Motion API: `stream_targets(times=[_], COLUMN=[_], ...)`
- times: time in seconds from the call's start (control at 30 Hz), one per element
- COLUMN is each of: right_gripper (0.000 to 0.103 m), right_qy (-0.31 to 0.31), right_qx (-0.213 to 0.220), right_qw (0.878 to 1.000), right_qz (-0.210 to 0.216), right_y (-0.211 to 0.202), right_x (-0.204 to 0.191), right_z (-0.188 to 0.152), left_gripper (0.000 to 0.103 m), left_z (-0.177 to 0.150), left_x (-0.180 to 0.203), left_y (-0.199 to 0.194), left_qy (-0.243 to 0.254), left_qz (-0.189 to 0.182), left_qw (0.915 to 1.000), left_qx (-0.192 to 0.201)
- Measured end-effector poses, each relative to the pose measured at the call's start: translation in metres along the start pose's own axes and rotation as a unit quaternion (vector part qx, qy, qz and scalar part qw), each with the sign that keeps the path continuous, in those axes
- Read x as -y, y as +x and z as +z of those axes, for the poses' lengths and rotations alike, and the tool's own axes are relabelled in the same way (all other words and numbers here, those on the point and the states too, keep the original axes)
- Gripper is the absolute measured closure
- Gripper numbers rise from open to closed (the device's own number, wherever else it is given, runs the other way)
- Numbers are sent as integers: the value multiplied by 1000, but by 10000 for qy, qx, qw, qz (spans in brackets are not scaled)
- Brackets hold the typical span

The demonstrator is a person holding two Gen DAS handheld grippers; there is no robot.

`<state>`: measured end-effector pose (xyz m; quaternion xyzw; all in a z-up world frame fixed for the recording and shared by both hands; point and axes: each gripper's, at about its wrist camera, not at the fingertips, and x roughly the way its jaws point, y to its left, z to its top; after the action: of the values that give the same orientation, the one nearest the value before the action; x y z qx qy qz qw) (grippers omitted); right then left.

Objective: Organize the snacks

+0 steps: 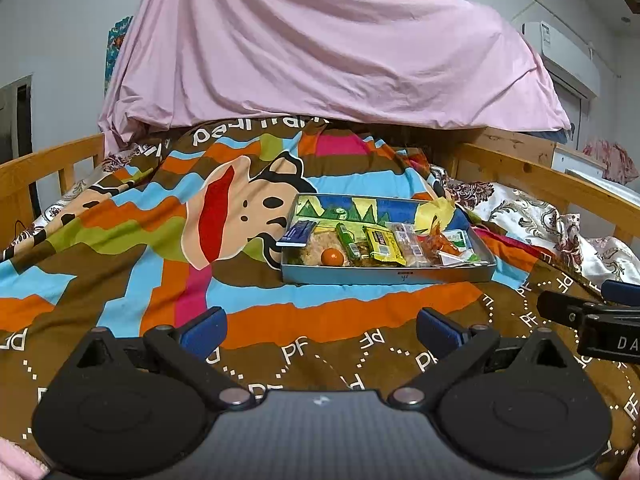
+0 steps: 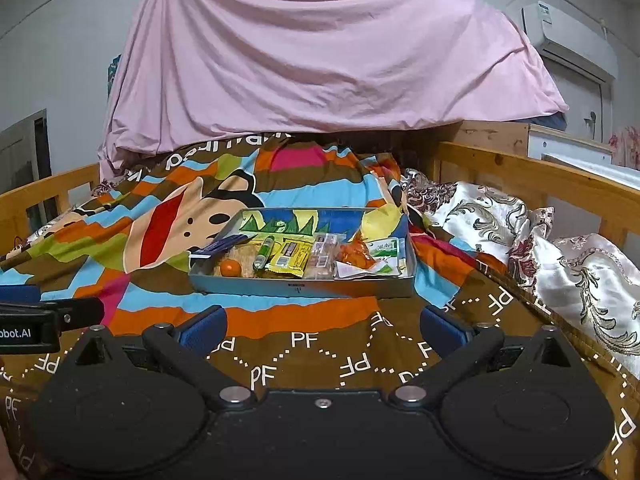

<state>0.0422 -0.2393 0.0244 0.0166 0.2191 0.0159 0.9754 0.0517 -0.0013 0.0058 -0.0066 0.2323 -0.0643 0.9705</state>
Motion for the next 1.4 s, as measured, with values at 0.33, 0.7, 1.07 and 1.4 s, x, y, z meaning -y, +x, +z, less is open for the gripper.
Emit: stream_targets(times=[0.33,0.7,1.07,1.4], right_gripper=[1,1,1,1], right_qy=[-50,-229,-223,-222], right_qx=[-47,10,4,-2], right_qw=[10000,9996,9997,9997], right_qz=[33,141,138,135], right_y=[2,-1,-1,-1], right_x=[-2,-7,-7,-6], right_z=[-1,-1,0,-1], left_gripper=[0,0,0,0], left_z=[0,-1,-2,-2], left_x=[1,-1,2,1], left_y=[0,2,3,3], left_qy=[7,-68,69,88], left_qz=[-69,-49,-3,2], left_qw=[10000,9999,9999,9999], left_qx=[7,-121,-116,-127])
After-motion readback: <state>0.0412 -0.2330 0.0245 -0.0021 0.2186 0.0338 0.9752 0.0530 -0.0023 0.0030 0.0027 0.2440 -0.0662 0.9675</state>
